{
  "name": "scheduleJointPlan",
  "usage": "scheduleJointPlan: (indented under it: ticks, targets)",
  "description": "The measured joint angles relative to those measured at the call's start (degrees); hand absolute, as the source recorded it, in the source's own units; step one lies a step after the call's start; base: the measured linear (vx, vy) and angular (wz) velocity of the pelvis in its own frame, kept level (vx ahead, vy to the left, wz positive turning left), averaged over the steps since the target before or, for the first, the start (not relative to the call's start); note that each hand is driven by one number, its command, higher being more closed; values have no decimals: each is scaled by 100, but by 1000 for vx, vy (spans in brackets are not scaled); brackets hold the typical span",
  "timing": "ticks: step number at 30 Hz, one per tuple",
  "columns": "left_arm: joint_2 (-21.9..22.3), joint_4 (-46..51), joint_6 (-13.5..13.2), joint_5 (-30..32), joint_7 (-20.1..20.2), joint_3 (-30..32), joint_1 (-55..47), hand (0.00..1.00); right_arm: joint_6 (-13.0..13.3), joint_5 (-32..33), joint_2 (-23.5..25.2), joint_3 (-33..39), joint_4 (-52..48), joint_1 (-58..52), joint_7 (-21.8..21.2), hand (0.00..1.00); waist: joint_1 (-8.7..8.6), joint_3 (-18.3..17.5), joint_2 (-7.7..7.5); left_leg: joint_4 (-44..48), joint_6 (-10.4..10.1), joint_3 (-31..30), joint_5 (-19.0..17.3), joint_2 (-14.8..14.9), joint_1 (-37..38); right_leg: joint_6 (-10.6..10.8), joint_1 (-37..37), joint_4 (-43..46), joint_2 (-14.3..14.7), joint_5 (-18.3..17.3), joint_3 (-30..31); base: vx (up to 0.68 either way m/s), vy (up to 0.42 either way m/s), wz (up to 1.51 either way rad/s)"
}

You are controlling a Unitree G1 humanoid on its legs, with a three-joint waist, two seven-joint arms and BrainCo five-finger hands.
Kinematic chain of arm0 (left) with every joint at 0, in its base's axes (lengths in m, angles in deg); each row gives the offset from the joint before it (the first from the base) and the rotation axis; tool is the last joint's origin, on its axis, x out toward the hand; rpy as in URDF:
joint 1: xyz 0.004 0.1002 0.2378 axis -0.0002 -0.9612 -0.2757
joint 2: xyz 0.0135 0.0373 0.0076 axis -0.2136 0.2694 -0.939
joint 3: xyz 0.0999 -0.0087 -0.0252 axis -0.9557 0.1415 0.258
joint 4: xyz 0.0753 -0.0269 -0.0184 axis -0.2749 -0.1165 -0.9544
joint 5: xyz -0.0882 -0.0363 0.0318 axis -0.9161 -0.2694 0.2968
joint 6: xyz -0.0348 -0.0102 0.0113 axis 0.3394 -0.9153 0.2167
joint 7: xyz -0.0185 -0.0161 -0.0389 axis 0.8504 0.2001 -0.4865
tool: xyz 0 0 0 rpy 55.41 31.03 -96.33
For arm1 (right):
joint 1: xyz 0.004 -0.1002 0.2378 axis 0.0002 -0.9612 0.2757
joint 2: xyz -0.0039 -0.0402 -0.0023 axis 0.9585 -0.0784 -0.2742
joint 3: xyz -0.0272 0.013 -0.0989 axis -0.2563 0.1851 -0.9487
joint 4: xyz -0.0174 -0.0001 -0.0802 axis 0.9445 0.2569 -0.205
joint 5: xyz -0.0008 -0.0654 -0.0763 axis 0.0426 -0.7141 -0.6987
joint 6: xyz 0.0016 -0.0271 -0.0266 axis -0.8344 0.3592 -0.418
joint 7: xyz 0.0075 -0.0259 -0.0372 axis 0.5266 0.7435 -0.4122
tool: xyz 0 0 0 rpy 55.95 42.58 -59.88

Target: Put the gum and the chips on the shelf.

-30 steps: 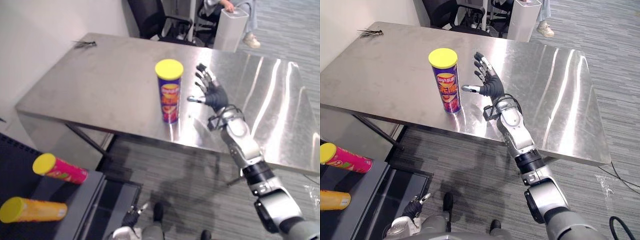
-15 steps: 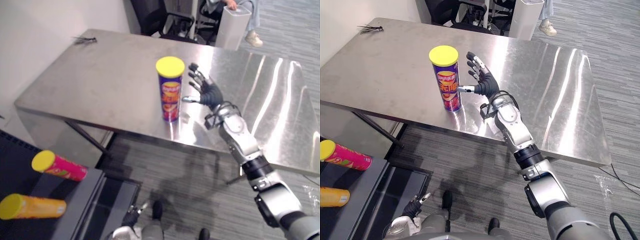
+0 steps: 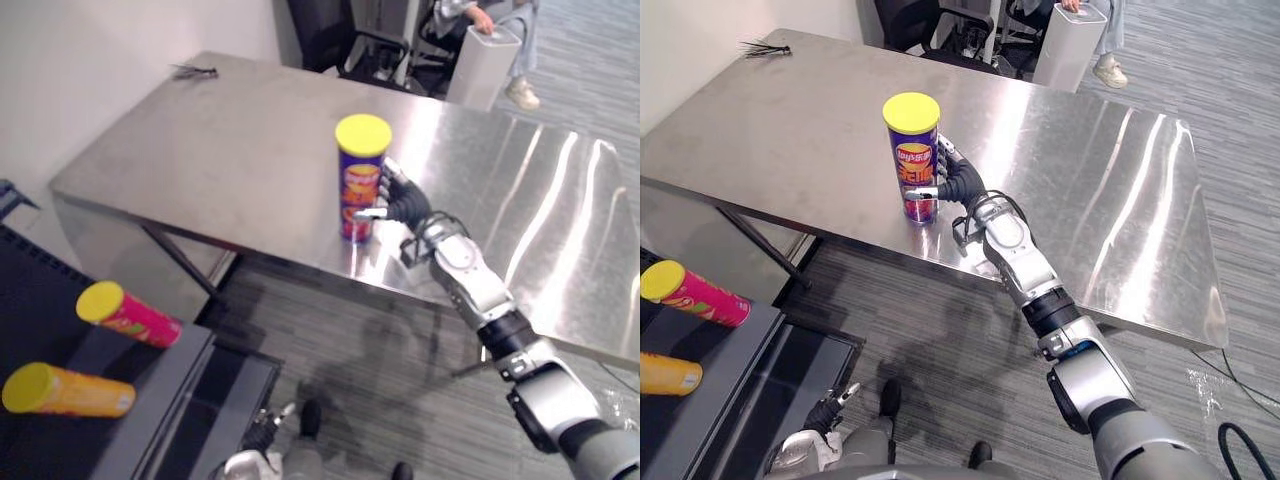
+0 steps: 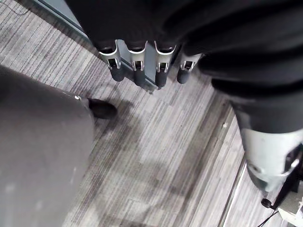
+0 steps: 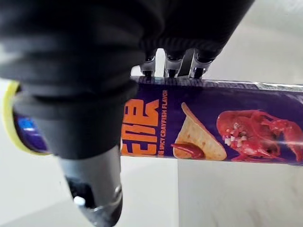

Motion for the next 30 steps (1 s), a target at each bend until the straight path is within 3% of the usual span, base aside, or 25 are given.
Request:
scheduleJointPlan:
  ticks: [4,5,11,30]
  targets:
    - [6,1,0,-27,2,-6,17,0,0,-3,1,0,10,139,13,0,58,0,-8,-1,0,-32,4,2,-26,0,-7,1,10,-1,-30,-19,-3,4]
    - [2,4,-2,-31,3,-5,18,0,0,-3,1,1,16,173,19,100,59,-3,-20,0,-1,-52,12,4,-64,-1,-33,2,17,-1,-50,-32,-5,8]
    - [-68,11,-6,-49,2,-4,44,0,-15,-51,63,4,445,413,114,100,73,-11,-121,0,-5,-149,55,-1,-183,-1,-99,3,32,0,-133,-7,-8,8]
    - [-136,71,63,-38,-14,-170,48,0,-84,-225,154,137,360,348,149,100,65,-14,-131,2,-32,-3,76,83,-121,-22,-116,6,80,14,-4,-3,-4,-3]
